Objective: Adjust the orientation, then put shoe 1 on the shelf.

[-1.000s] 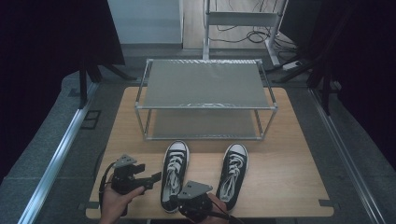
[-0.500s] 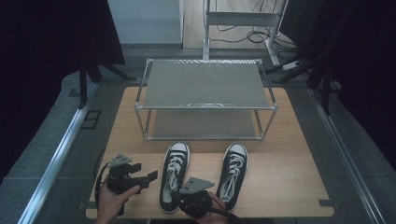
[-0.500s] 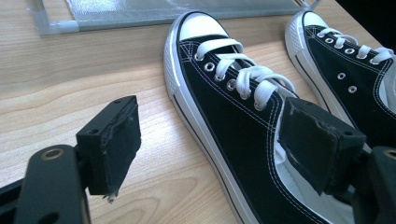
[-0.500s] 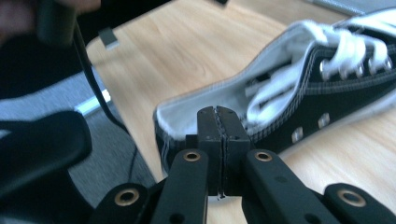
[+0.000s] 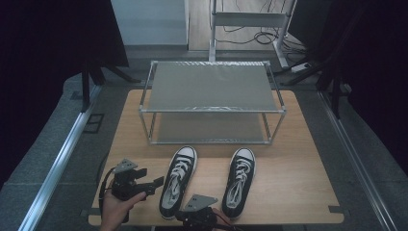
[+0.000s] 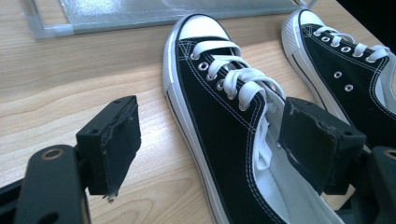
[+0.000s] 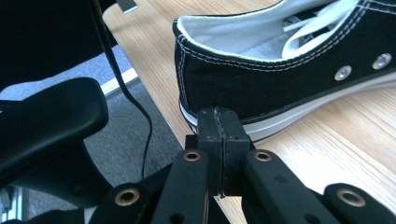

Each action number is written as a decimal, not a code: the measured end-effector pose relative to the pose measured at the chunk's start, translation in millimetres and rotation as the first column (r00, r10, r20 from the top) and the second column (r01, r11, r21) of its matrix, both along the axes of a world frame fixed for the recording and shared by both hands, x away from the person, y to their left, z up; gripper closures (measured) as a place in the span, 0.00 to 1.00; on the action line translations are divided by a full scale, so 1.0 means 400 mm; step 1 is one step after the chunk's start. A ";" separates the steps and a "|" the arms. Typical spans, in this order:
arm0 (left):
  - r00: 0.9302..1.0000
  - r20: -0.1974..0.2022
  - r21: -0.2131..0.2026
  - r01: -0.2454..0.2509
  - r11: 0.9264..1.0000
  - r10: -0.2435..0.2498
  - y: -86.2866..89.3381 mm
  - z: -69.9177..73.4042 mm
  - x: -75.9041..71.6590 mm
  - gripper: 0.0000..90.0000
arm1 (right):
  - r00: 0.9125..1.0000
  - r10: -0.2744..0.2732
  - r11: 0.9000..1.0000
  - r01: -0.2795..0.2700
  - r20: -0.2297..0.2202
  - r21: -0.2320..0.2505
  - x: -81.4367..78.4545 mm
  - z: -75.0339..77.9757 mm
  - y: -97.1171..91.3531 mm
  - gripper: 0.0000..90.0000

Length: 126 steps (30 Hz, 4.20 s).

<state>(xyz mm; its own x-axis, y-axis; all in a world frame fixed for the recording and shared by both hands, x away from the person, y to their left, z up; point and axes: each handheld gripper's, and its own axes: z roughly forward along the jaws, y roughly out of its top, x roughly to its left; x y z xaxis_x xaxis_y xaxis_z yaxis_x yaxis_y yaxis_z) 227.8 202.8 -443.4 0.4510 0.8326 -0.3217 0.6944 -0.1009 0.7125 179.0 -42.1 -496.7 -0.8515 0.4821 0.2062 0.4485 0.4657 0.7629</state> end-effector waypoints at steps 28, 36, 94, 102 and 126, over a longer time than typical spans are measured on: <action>0.997 -0.073 0.084 0.044 0.996 -0.038 -0.108 0.010 0.025 0.19 | 0.964 -0.216 0.972 0.197 0.158 0.126 0.007 0.154 -0.319 0.42; 0.988 -0.147 0.152 0.062 0.986 -0.040 -0.153 -0.017 0.059 0.17 | 0.945 -0.288 0.954 0.269 0.155 0.132 0.025 0.152 -0.378 0.41; 0.928 -0.371 0.384 0.115 0.916 0.039 -0.248 -0.107 0.163 0.09 | 0.938 -0.312 0.950 0.312 0.152 0.029 0.045 0.101 -0.373 0.41; 0.929 -0.370 0.307 0.138 0.942 -0.016 -0.217 -0.107 0.164 0.12 | 0.933 -0.325 0.946 0.324 0.153 0.032 0.048 0.101 -0.383 0.42; 0.937 -0.290 0.180 0.253 0.951 -0.195 -0.208 -0.019 0.144 0.13 | 0.923 -0.352 0.936 0.344 0.155 0.077 0.052 0.112 -0.409 0.43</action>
